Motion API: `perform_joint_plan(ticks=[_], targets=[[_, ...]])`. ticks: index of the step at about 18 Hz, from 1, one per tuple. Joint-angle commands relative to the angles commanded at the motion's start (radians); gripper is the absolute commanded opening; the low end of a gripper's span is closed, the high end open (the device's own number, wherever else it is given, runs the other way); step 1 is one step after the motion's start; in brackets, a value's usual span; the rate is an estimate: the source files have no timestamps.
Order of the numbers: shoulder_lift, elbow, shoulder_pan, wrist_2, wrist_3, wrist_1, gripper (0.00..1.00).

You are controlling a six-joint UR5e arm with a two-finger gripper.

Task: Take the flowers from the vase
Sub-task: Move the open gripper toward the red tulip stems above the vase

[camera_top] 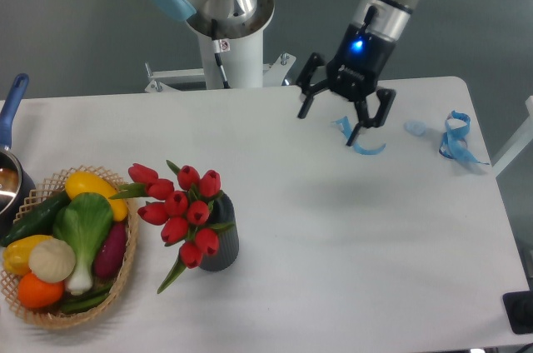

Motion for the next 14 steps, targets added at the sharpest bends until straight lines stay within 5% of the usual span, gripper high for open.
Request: perform_joint_plan(ticks=[9, 14], targets=[[-0.126, 0.031, -0.213, -0.003, -0.088, 0.189, 1.0], [-0.166, 0.037, -0.262, -0.02, -0.12, 0.219, 1.0]])
